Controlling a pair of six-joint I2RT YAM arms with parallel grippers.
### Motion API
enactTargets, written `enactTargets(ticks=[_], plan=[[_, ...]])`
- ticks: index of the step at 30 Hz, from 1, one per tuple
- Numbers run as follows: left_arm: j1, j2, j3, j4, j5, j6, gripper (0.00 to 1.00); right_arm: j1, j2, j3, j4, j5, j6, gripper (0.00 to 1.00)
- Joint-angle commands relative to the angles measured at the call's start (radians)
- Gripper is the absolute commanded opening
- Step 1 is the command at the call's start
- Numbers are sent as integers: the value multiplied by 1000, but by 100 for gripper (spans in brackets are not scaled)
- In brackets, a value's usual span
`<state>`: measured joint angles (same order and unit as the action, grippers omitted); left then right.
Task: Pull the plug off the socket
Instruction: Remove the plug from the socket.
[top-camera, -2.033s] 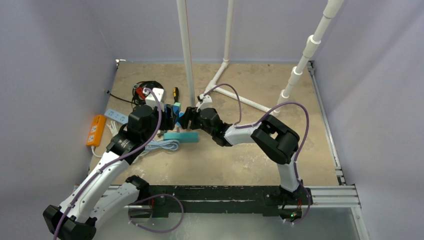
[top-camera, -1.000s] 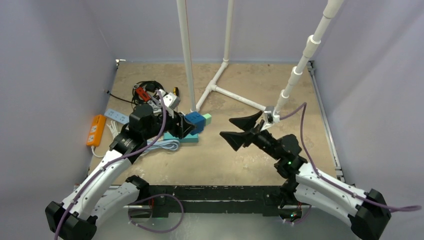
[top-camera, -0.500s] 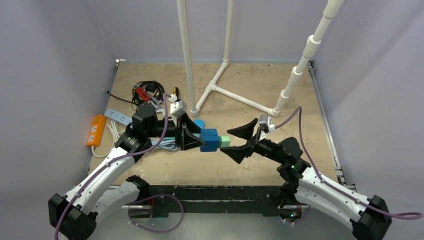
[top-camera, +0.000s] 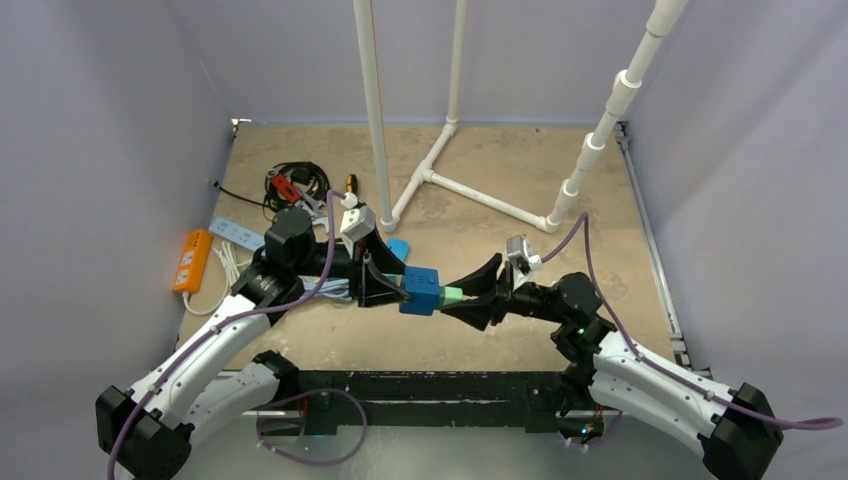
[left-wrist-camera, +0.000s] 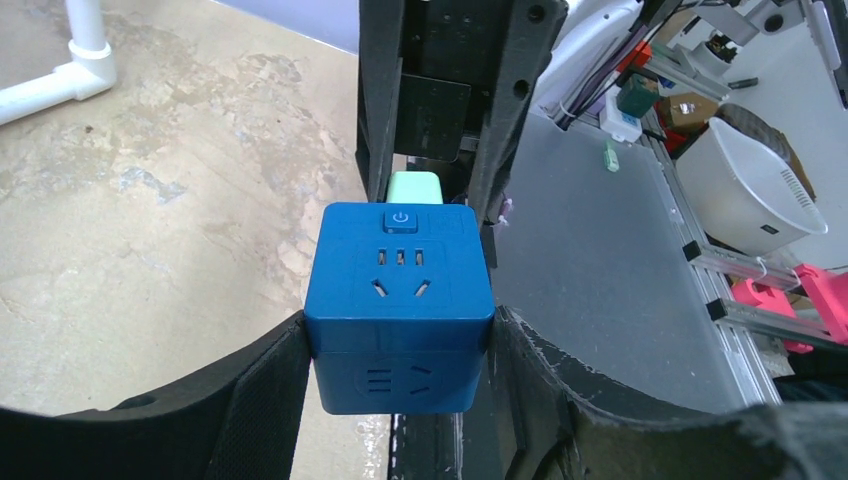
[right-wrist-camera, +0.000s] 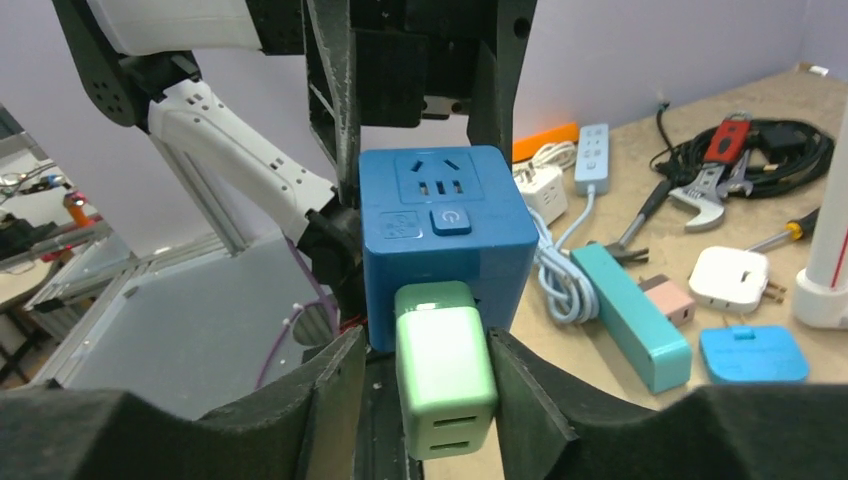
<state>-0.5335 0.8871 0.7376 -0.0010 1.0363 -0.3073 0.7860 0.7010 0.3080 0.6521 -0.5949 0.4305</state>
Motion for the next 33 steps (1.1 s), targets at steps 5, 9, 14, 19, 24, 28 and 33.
enactTargets(ticks=[5,9,14,19,24,28,33], plan=[[-10,-12,4,78,36,-10,0,2,30,14,67,-65,13,31],[-10,-9,5,72,30,-6,0,2,41,16,72,-72,10,5],[-10,-5,14,37,-5,19,0,2,33,13,87,-70,19,0],[-11,10,41,-81,-117,95,8,2,26,6,107,37,54,0],[-10,16,33,-47,-96,67,0,2,63,-35,232,6,99,0],[-9,-9,28,-48,-169,70,0,2,48,-39,221,79,139,0],[-7,-23,37,-90,-279,92,0,2,7,-25,175,127,156,0]])
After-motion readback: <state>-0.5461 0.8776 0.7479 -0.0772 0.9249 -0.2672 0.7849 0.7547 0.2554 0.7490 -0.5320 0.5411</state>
